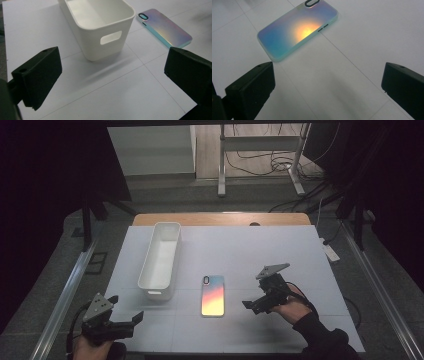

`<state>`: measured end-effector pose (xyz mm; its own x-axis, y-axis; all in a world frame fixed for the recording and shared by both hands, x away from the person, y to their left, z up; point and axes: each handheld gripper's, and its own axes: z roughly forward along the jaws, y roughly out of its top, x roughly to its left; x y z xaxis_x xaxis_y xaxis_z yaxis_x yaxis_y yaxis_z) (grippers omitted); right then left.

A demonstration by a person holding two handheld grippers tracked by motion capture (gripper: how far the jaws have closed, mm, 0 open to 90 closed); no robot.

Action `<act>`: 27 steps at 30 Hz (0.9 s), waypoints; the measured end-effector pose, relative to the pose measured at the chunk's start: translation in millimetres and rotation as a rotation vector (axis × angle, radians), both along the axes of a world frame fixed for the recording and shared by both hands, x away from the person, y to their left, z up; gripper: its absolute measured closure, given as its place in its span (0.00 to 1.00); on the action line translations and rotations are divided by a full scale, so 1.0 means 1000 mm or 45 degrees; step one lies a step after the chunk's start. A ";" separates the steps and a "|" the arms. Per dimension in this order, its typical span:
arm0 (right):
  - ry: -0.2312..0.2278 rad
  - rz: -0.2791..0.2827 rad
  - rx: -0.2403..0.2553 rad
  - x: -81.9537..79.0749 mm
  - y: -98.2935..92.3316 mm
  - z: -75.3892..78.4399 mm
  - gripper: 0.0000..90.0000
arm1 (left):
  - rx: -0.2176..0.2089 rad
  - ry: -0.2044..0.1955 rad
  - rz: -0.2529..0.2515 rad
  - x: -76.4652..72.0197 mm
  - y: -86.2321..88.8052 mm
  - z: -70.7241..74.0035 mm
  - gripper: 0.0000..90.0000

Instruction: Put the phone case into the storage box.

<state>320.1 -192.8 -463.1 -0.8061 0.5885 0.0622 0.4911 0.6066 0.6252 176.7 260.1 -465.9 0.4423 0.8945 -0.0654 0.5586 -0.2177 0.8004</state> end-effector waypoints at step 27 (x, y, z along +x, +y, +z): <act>0.024 0.103 -0.028 0.009 0.039 -0.005 0.00 | -0.004 0.002 -0.004 0.000 0.001 0.000 0.02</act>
<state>328.7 -154.3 -468.6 -0.8500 0.5226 0.0657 0.4513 0.6583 0.6025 177.0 260.6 -466.1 0.4448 0.8930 -0.0689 0.5594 -0.2169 0.8000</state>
